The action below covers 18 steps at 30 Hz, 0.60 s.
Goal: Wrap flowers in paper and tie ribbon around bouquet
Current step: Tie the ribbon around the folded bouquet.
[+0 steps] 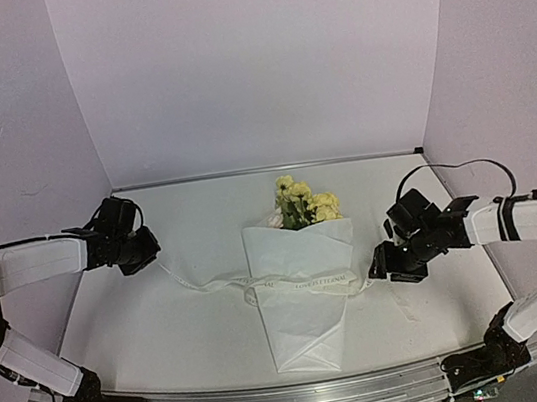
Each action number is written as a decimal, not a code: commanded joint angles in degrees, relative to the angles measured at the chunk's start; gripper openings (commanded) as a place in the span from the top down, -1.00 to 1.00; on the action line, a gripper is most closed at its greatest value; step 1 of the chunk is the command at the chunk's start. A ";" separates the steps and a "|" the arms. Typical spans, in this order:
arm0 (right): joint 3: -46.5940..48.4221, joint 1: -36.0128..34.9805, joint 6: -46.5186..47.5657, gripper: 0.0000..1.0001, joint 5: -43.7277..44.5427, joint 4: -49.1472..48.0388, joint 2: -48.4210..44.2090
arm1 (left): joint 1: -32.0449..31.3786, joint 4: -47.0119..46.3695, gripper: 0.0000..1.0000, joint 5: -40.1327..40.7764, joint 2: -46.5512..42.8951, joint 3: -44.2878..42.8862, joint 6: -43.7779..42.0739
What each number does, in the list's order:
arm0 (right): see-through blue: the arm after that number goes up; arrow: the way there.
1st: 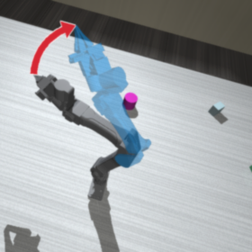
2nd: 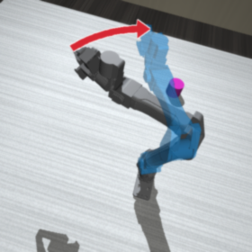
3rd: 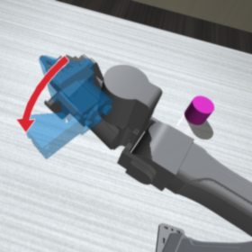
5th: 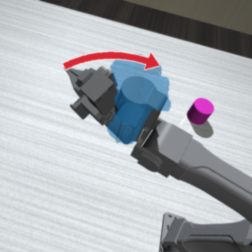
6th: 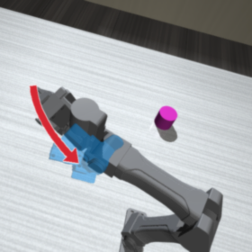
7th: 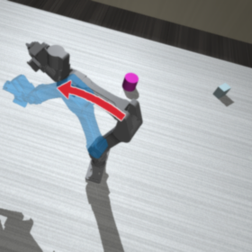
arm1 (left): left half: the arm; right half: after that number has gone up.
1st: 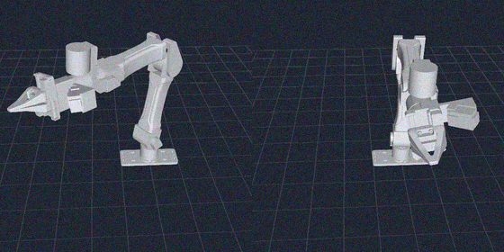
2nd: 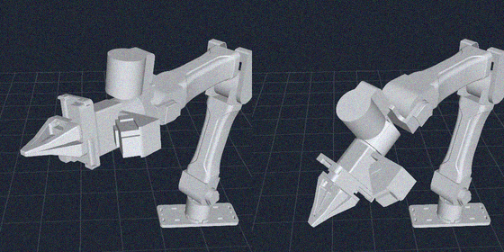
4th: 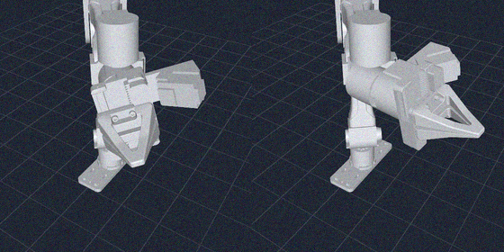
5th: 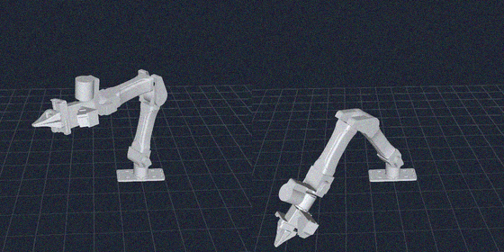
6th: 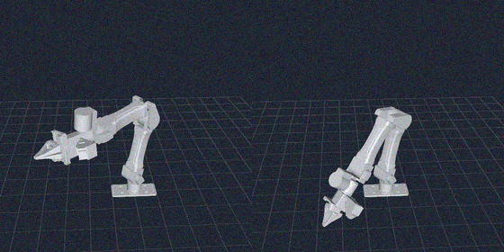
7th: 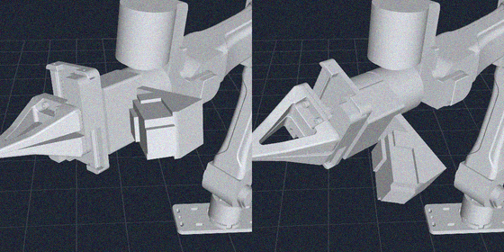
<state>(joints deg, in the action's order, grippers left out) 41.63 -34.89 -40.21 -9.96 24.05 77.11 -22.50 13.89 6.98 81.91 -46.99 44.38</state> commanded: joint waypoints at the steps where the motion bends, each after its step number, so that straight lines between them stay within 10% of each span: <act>1: 2.03 -1.14 -6.04 -0.16 2.68 -5.14 4.41 | -0.04 -1.86 1.00 -0.48 -2.16 -0.63 -0.85; 10: 1.74 -1.32 -13.31 -0.10 4.97 -13.01 12.10 | -0.04 -1.38 1.00 0.71 -3.96 0.62 -0.90; 18: 1.41 -1.32 -15.33 0.76 5.32 -16.96 13.90 | 0.00 -1.15 1.00 2.41 -4.68 1.60 -0.38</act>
<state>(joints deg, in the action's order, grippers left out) 41.89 -35.83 -54.15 -6.58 10.65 90.43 -22.50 13.93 7.64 79.06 -45.95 44.40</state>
